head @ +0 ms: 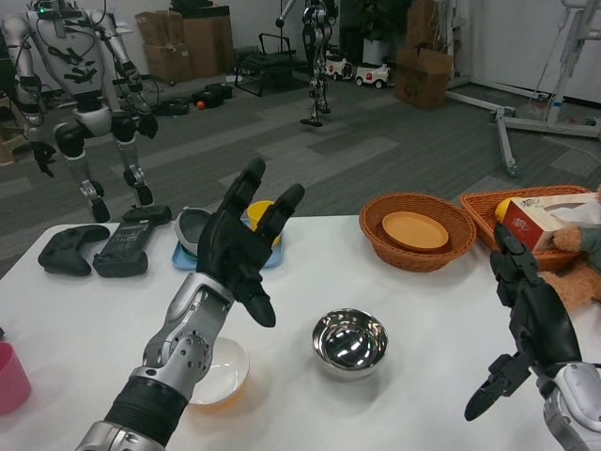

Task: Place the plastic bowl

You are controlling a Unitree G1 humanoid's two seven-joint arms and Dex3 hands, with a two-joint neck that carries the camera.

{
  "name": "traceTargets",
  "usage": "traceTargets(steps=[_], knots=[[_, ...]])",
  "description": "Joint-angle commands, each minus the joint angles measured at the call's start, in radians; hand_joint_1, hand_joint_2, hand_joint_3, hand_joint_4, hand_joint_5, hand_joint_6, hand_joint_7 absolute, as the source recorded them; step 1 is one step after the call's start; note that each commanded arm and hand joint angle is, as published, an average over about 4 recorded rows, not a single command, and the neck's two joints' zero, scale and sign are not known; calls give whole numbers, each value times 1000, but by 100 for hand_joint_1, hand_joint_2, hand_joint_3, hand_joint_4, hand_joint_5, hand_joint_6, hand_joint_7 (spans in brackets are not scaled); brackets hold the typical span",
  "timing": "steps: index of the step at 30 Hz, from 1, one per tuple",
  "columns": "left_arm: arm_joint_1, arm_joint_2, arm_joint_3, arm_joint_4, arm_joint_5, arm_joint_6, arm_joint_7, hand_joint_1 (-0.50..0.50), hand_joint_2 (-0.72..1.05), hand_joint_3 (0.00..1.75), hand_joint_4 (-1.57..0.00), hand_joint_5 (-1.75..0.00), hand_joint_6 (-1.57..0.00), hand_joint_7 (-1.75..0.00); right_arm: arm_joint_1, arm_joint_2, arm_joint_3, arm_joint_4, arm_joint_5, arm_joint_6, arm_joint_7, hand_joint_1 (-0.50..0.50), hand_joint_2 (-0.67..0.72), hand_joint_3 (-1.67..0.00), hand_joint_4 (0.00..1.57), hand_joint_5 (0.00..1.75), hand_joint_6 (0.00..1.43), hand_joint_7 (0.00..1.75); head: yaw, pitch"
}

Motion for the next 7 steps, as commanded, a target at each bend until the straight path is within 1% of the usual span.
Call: traceTargets(steps=[1,3,4,7], knots=[[26,12,12,-30,-6,-7,16,-29,-64,0,0,-51,0,0,-8,-11,-2,-5,11,-17,1,-42,66,0,29,0,0,7,1,-1],[34,14,16,-39,-6,-5,23,6,-64,4,0,-51,0,0,-8,-11,-2,-5,12,-18,1,-42,66,0,29,0,0,7,2,-3],[37,17,17,-43,-6,-5,26,19,-64,4,0,-51,0,0,-8,-11,-2,-5,12,-18,1,-42,66,0,29,0,0,7,2,-4],[45,21,21,-51,-6,-6,29,15,-64,3,0,-51,0,0,-8,-11,-2,-4,13,-18,1,-42,66,0,29,0,0,7,3,-3]])
